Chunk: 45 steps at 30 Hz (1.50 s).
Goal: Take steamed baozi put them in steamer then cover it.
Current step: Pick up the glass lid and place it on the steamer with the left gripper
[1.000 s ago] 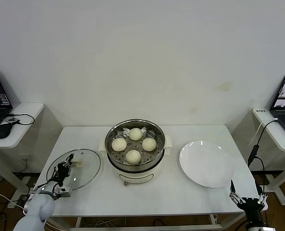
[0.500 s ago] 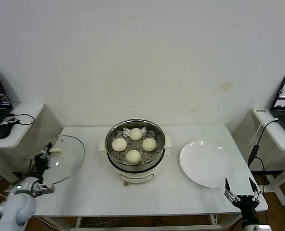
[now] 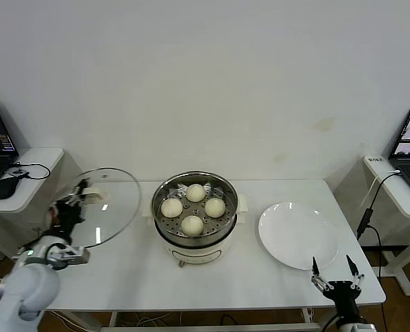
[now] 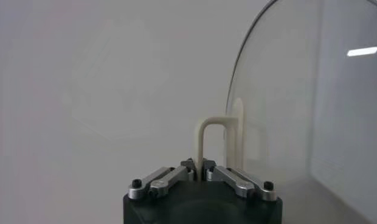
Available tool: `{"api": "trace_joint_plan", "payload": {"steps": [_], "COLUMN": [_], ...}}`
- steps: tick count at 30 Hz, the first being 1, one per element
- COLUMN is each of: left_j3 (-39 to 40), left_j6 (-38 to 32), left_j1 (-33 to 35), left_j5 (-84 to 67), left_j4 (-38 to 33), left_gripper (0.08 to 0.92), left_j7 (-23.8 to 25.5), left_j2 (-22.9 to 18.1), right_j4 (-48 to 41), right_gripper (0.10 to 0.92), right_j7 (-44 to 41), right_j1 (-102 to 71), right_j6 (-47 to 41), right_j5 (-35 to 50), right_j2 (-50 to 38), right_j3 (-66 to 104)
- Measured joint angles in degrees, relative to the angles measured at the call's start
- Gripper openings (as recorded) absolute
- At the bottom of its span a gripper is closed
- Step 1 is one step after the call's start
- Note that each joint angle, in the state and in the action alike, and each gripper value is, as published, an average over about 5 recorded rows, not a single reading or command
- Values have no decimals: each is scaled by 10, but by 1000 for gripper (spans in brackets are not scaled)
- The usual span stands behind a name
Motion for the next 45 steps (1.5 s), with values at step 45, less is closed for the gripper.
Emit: {"api": "trace_joint_plan", "payload": {"steps": [45], "left_j3": [334], "left_j6": [198], "left_j1": [-232], "left_j5": [284], "left_j4": [94], "left_gripper": [142], "left_j7": [147], "left_j2": [-228], "right_j4": [-26], "right_gripper": [823], "right_j7": [99], "right_j1": [-5], "right_j6": [-32], "right_j5": [-174], "right_j2": [19], "right_j3": [-105]}}
